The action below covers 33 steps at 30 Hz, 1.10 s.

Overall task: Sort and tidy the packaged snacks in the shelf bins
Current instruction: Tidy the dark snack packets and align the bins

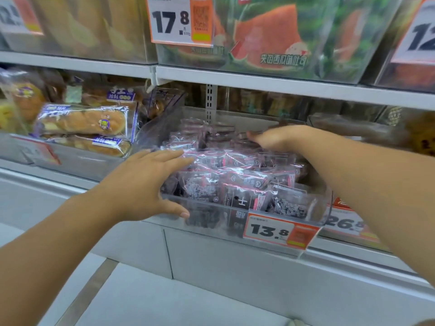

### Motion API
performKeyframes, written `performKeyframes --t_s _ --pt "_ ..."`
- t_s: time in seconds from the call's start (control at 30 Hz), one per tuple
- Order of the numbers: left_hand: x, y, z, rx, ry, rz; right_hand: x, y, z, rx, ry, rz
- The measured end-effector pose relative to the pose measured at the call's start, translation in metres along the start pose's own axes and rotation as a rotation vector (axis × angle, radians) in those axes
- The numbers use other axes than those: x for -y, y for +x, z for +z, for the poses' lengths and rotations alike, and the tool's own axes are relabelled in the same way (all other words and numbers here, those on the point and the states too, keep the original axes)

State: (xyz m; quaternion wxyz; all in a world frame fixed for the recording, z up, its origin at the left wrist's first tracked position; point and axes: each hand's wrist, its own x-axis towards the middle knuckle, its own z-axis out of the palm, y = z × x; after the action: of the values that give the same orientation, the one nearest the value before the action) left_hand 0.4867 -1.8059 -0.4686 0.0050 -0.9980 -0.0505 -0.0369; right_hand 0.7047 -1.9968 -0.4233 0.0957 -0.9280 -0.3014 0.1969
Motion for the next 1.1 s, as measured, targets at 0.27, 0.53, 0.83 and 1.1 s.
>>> performKeyframes --t_s 0.27,0.53,0.83,1.1 --pt "0.001 0.001 0.009 -0.268 -0.114 0.054 0.024 -0.073 0.027 -0.496 -0.215 -0.126" --pt "-0.005 -0.007 0.013 -0.501 -0.029 0.244 0.007 -0.134 0.087 -0.732 -0.593 -0.509" --pt "-0.013 -0.018 0.027 -0.541 0.027 0.157 -0.005 -0.132 0.102 -0.624 -0.65 -0.304" --pt "-0.017 -0.021 0.034 -0.574 0.022 0.131 -0.009 -0.127 0.078 -0.349 -0.46 -0.331"
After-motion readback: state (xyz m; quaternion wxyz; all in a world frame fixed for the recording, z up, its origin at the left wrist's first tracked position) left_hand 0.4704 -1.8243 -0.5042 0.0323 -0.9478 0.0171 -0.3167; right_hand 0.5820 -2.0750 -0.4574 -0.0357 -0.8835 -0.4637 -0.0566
